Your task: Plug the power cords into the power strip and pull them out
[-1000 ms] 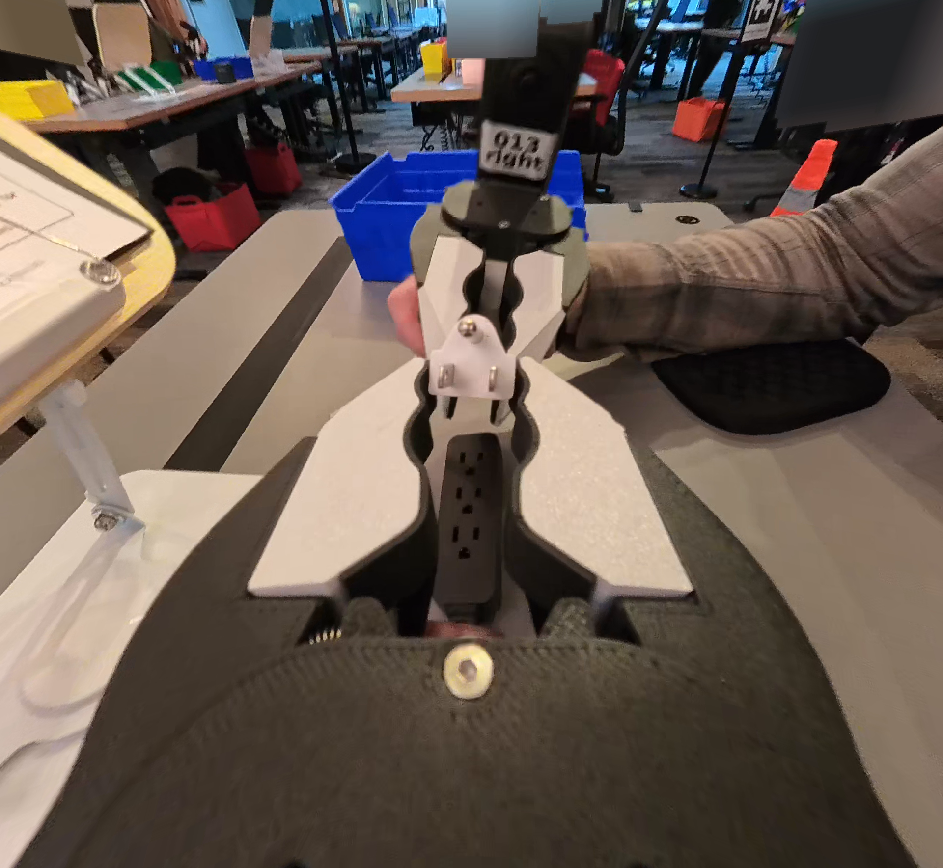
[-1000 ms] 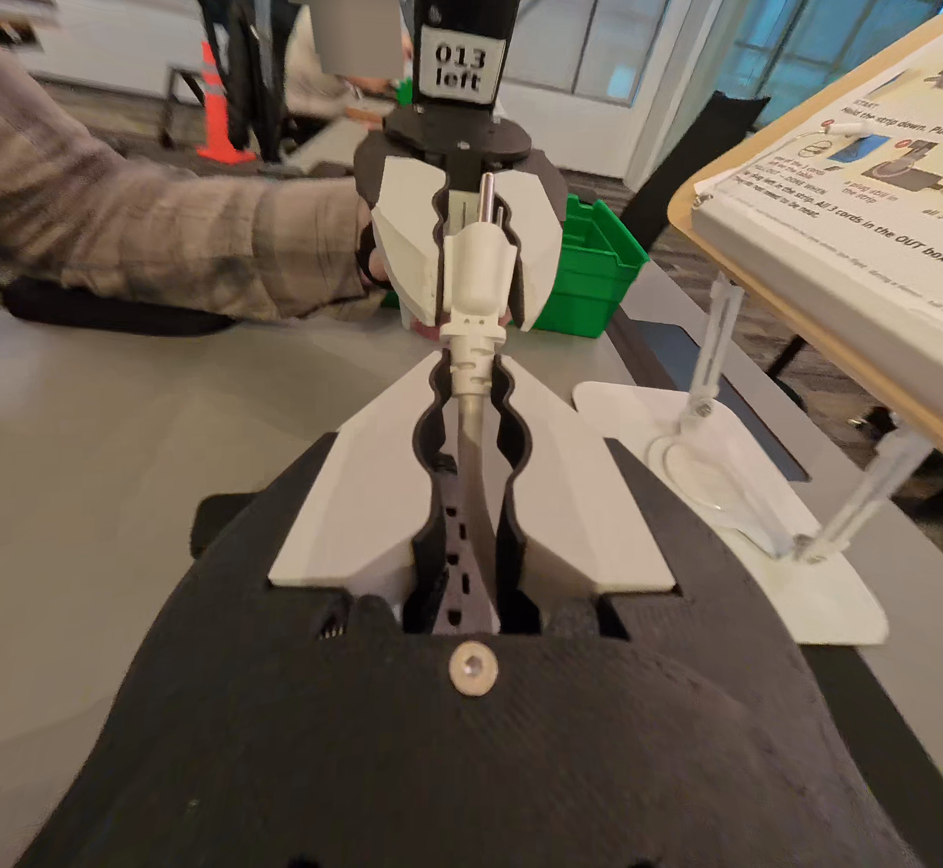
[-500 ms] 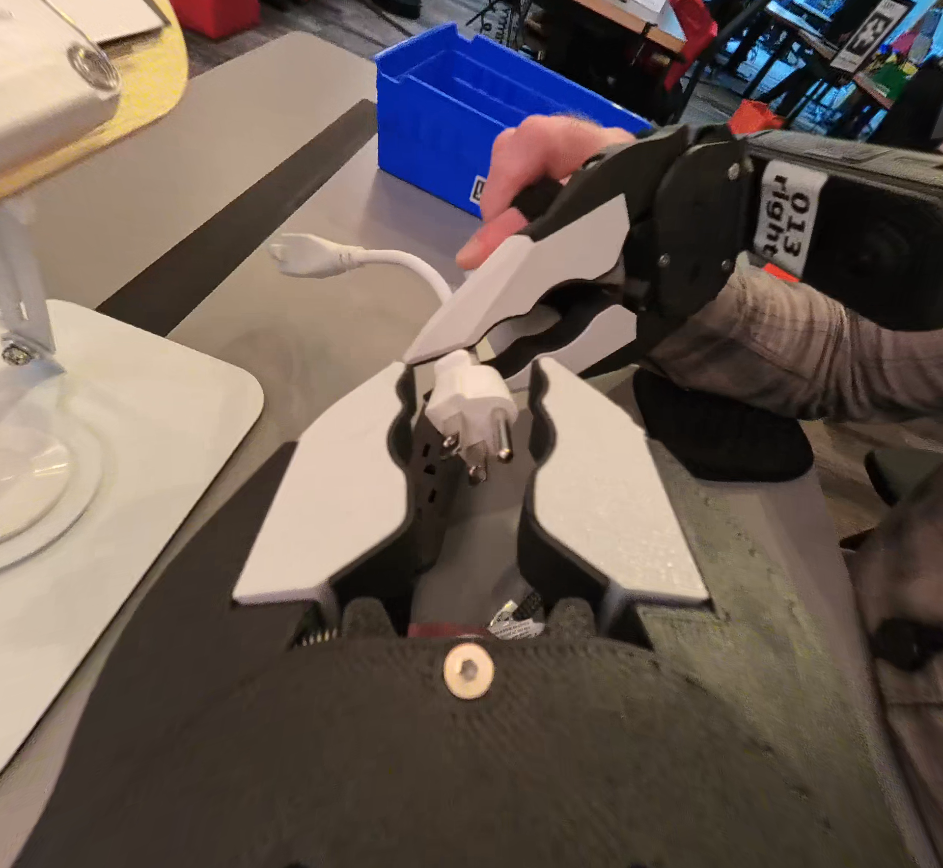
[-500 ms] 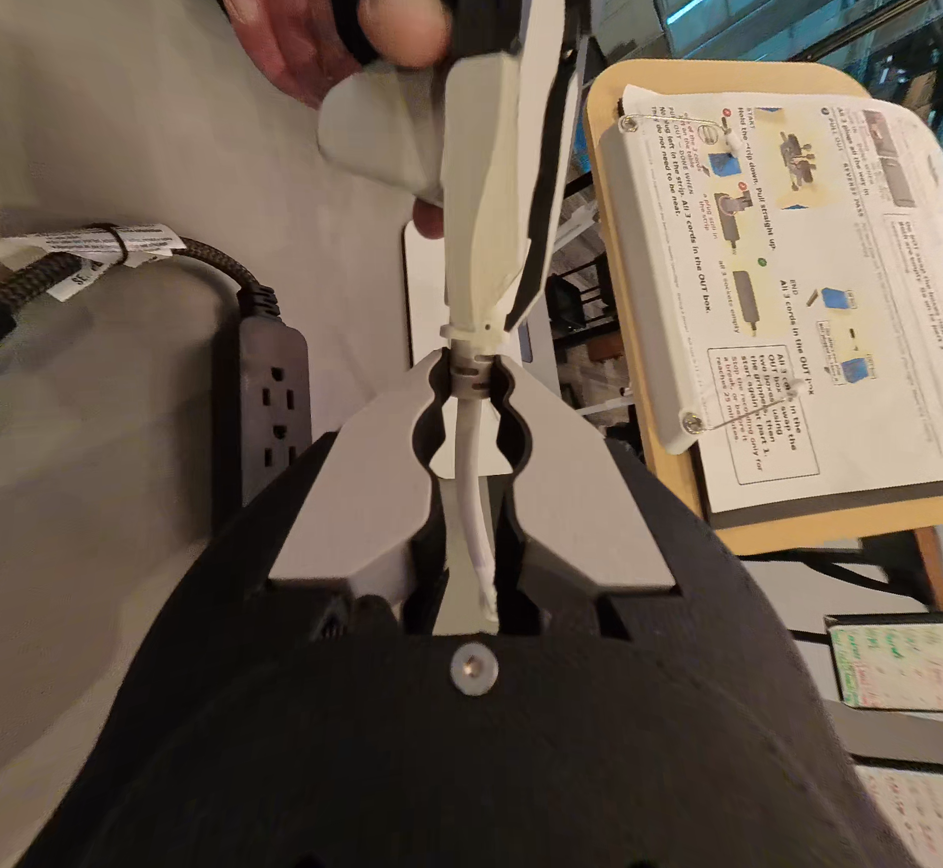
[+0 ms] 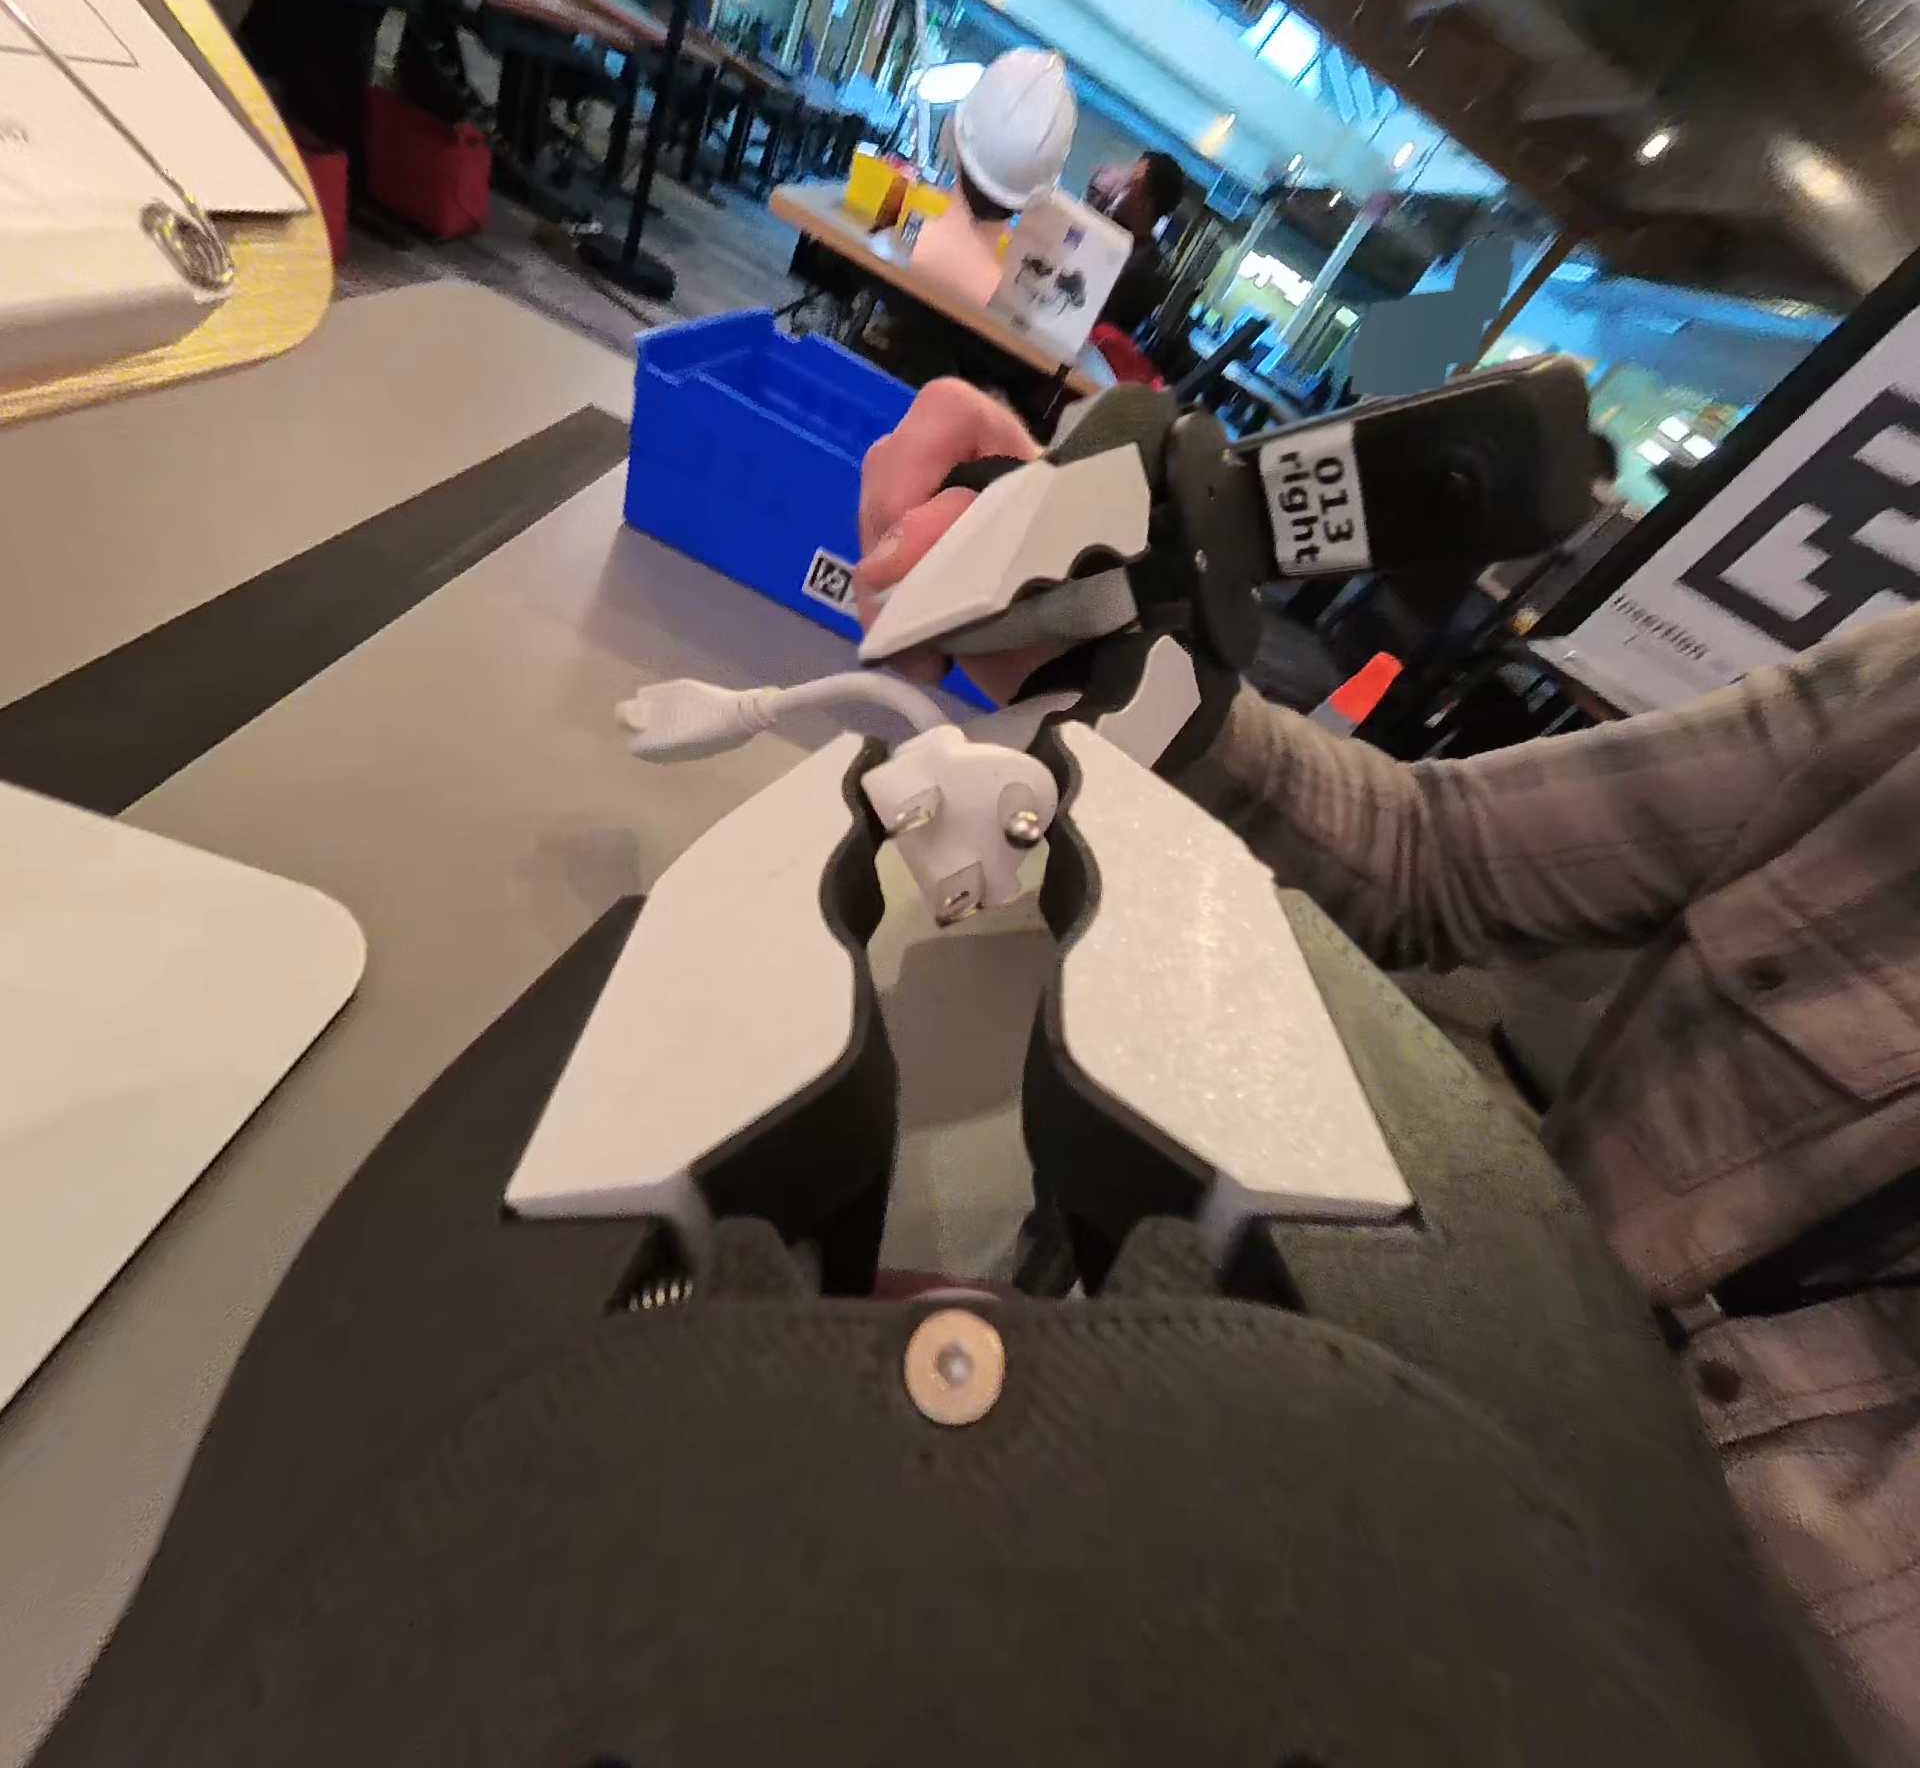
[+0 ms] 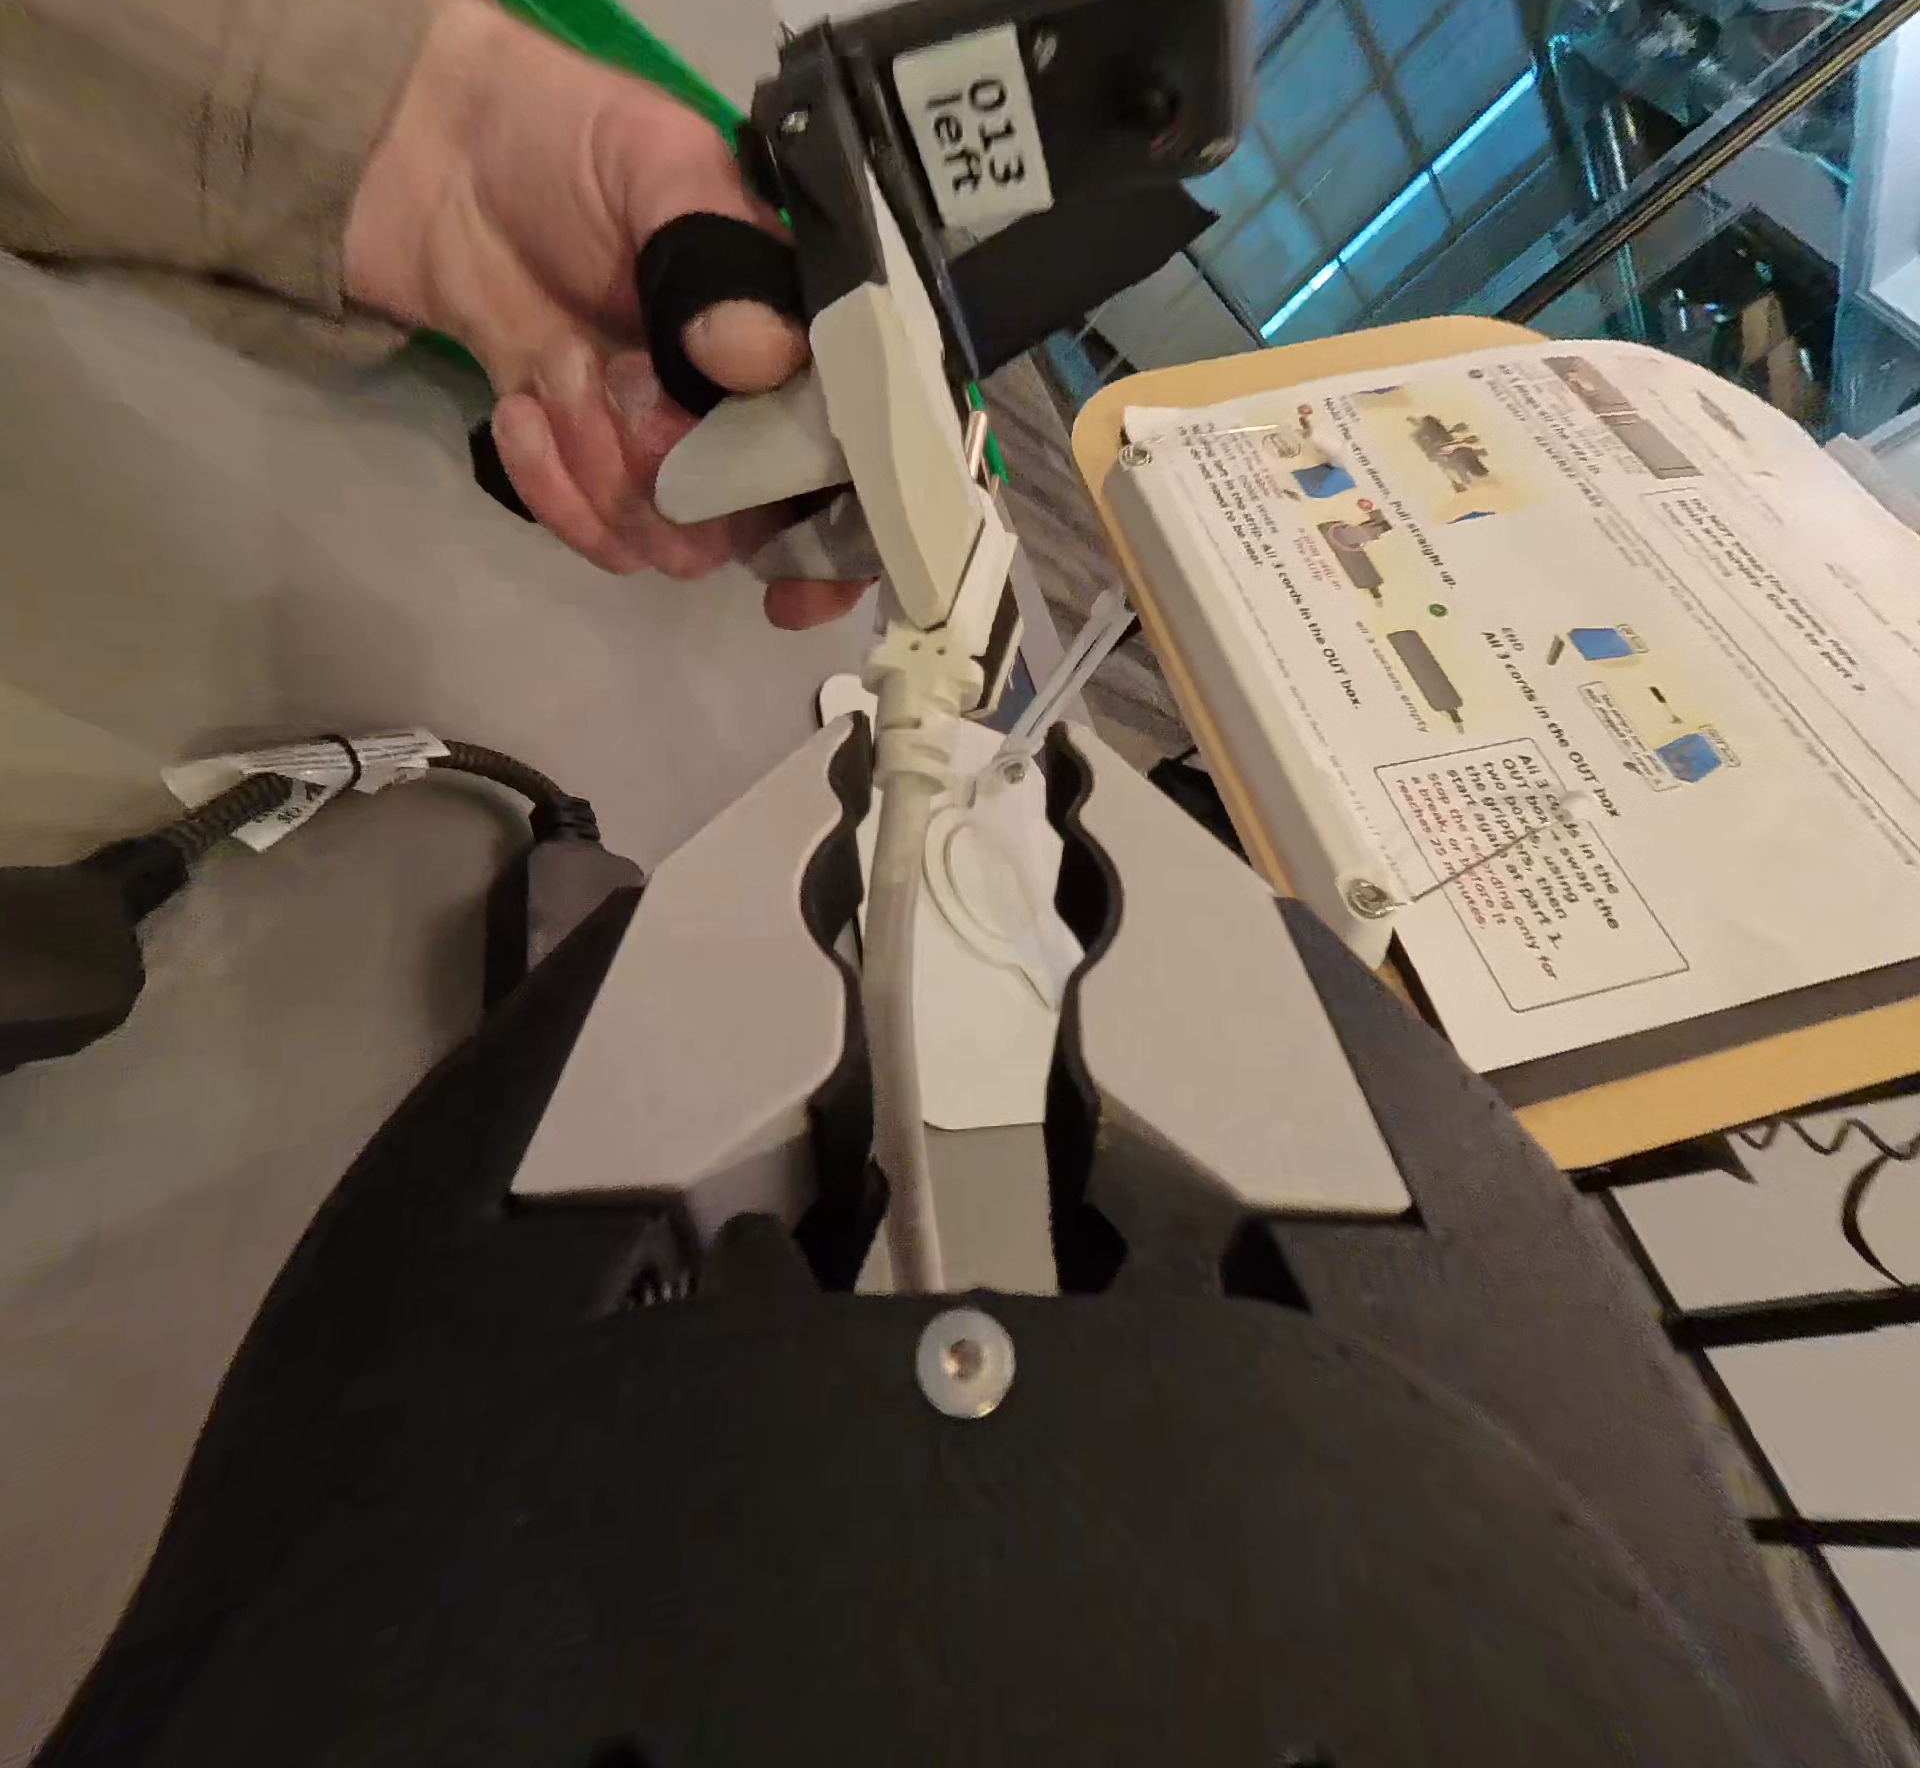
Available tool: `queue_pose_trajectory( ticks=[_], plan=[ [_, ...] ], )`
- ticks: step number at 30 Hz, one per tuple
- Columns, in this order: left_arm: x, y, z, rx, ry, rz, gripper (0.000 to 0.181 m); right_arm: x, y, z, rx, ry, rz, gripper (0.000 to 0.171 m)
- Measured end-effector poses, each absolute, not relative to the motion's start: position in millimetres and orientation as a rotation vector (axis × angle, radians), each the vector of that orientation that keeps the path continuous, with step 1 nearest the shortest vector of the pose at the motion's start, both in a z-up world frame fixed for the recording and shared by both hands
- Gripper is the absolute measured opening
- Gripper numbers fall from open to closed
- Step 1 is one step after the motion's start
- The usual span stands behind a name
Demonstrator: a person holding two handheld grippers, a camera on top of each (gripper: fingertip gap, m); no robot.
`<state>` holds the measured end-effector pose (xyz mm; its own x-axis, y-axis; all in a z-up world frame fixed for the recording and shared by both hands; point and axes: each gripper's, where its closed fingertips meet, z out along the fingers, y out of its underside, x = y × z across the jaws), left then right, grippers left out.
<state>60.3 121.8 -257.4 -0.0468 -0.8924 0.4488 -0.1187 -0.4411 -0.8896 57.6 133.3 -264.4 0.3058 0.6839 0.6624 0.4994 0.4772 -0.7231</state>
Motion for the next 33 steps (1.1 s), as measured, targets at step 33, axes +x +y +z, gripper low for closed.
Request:
queue_pose_trajectory(
  ticks=[33],
  plan=[
    [68, 101, -224, -1.497, 0.996, -1.849, 0.027, 53, 126, -217, -1.036, -1.064, 0.520, 0.061]
  ],
)
